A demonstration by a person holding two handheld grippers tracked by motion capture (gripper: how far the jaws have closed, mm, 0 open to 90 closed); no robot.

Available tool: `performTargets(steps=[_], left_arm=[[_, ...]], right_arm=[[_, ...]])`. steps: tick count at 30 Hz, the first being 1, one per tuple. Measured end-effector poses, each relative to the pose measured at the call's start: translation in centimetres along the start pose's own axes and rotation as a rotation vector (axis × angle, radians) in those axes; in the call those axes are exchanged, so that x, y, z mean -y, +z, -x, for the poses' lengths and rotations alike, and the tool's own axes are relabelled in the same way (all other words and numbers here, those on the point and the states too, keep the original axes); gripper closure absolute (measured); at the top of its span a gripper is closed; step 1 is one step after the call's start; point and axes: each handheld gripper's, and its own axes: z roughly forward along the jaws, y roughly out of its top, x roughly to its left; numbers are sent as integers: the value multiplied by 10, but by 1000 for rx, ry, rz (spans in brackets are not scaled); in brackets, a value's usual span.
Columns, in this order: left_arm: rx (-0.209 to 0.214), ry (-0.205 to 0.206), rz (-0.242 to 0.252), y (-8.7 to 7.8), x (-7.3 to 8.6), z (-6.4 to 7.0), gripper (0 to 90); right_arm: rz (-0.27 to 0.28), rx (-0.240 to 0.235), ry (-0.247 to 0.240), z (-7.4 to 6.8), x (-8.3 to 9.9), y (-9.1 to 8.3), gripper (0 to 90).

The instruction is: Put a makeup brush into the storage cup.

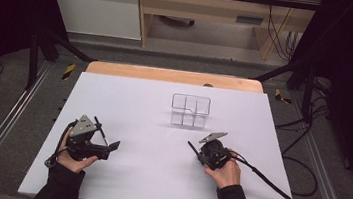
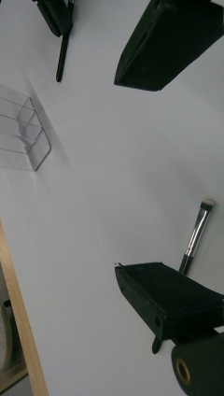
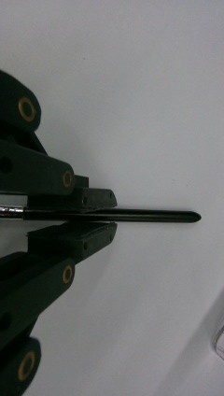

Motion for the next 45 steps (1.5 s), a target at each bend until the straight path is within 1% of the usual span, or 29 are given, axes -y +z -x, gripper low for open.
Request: performTargets(steps=[2,5,6,8,10,11,13,14,18,20,21,23,25,27,28,30,32,35,37,41,42,45], left_arm=[[0,-1,-1,0,0,0,72],[1,-3,-3,1,0,-1,73],[1,-3,-4,1,0,-1,72],[1,-6,-4,1,0,-1,72],[2,-7,-1,0,0,-1,72],[2,-8,2,0,0,-1,72],[3,-8,3,0,0,-1,73],[3,-9,3,-1,0,-1,73],[4,-8,1,-1,0,-2,73],[4,-8,1,-1,0,-2,73],[4,-8,1,-1,0,-2,73],[4,-9,-2,0,0,-2,73],[4,-8,-2,0,0,-2,73],[4,-8,-2,0,0,-2,73],[4,-8,-3,0,0,-2,73],[5,-6,-6,0,0,-2,73],[6,-7,-6,0,0,-2,73],[6,-6,-7,0,0,-2,73],[6,-5,-8,0,0,-2,73],[7,-5,-9,0,0,-2,73],[7,-5,-9,0,0,-2,73],[7,-5,-10,0,0,-2,74]], right_arm=[[6,-6,2,0,-1,-2,739],[23,-18,9,2,-3,-8,633],[24,-19,21,2,-4,-10,614],[47,-20,27,5,-5,-17,591],[41,-27,41,7,-8,-20,571],[24,-21,36,7,-9,-22,564],[0,-17,23,7,-12,-23,564],[-8,-19,25,6,-13,-24,563],[-65,-14,5,5,-19,-23,567],[-87,-18,15,5,-21,-22,572],[-100,-21,9,6,-22,-21,576],[-121,-24,14,6,-24,-19,579],[-144,-23,19,6,-24,-17,580],[-162,-19,4,7,-24,-15,590],[-172,-22,13,7,-24,-15,593],[-193,-23,-1,7,-23,-12,604],[-212,-27,8,6,-23,-11,615],[-240,-28,-7,6,-22,-8,643],[-254,-28,0,5,-22,-7,667],[-277,-35,-9,5,-21,-4,698],[-284,-33,2,4,-21,-3,704],[-282,-37,0,5,-21,-3,741]])
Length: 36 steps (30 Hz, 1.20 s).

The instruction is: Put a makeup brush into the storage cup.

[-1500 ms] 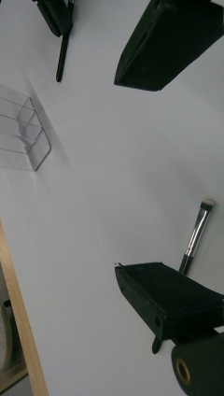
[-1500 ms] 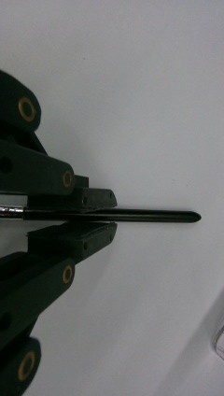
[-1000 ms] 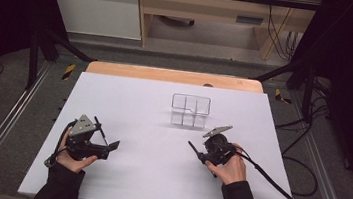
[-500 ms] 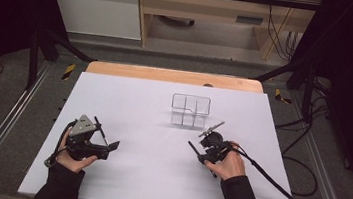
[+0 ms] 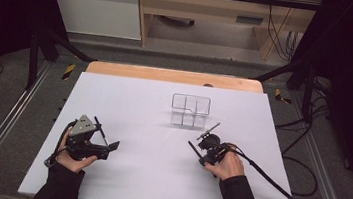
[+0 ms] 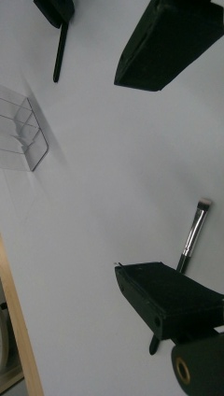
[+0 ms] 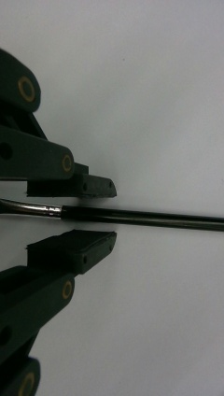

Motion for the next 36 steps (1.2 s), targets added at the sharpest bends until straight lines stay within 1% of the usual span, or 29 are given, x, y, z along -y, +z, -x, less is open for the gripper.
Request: performTargets(steps=[3,5,6,12,15,18,21,24,26,28,31,36], left_arm=[[1,2,0,0,0,0,74],[1,3,-2,1,0,1,74],[2,3,-3,1,0,1,74],[2,6,-7,2,0,1,74],[4,7,-6,1,0,1,75],[5,8,-6,2,0,1,75],[7,9,-3,2,-1,2,75],[10,15,-2,1,-2,4,75],[13,19,-2,1,-2,5,76],[16,20,1,1,-3,6,76],[21,27,6,0,-5,8,76],[30,41,8,0,-7,13,76]], right_arm=[[-2,-2,0,0,0,0,790],[6,4,-17,0,0,1,820],[5,0,-13,0,0,0,837],[6,-1,-13,0,0,0,842],[4,-9,-10,0,0,-1,842],[23,-25,-4,2,0,-6,842],[49,-45,3,4,0,-15,842],[76,-46,3,7,-2,-27,843],[102,-60,-7,6,-4,-34,842],[128,-85,-35,5,-8,-42,842],[161,-103,-67,1,-13,-52,842],[200,-144,-131,-4,-20,-65,842]])
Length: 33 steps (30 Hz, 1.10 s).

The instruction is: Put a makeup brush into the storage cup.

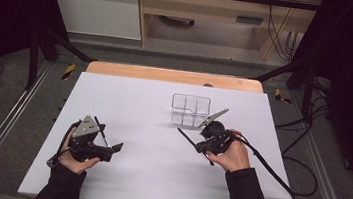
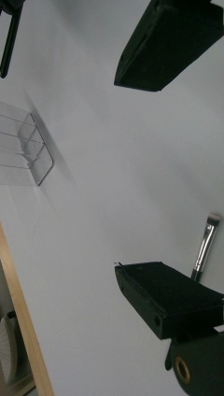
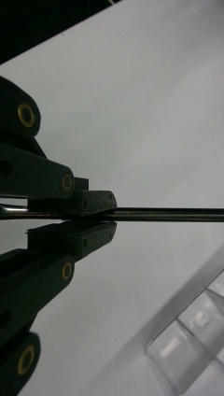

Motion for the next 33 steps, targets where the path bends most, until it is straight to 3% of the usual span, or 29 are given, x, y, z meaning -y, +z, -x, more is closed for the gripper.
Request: performTargets(steps=[14,20,33], left_arm=[[33,66,-6,5,-8,18,75],[35,101,-9,6,-14,23,73],[48,223,-22,7,-31,34,70]], right_arm=[[20,-98,-108,-14,-12,-3,842],[12,-123,-120,-15,-14,-1,842],[12,-183,-154,-18,-25,4,842]])
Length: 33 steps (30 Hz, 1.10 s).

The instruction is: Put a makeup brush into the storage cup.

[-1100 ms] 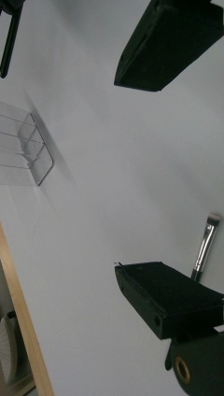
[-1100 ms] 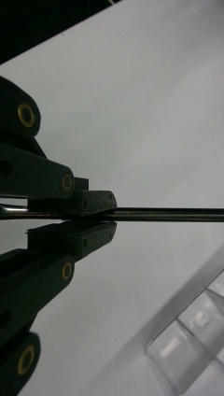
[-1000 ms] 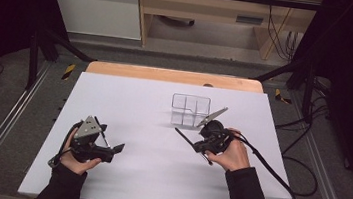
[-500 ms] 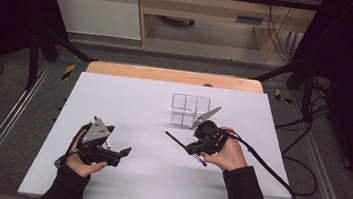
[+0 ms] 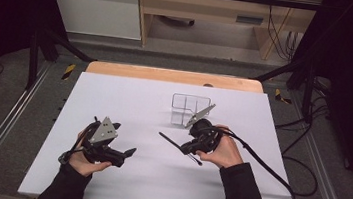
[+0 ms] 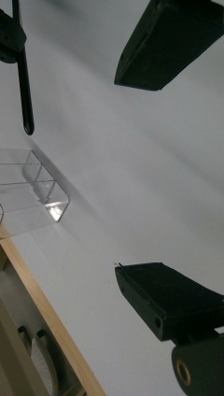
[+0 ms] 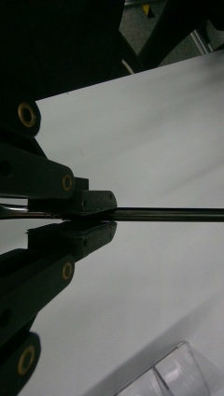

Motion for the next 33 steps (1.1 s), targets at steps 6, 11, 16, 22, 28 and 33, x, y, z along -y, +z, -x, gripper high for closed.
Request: performTargets(steps=[6,11,16,22,28,33], left_arm=[[8,49,-24,7,-7,3,70],[11,89,-37,11,-13,7,69],[14,134,-50,14,-20,12,69],[21,189,-62,18,-28,21,70],[38,231,-63,26,-37,30,70],[46,277,-78,33,-41,38,79]], right_arm=[[-13,-14,2,2,-2,5,842],[-17,-28,-10,1,-4,6,842],[-23,-39,-26,-2,-9,7,843],[-27,-53,-29,-5,-11,7,843],[-25,-64,-36,-6,-11,8,843],[-29,-71,-34,-5,-11,10,843]])
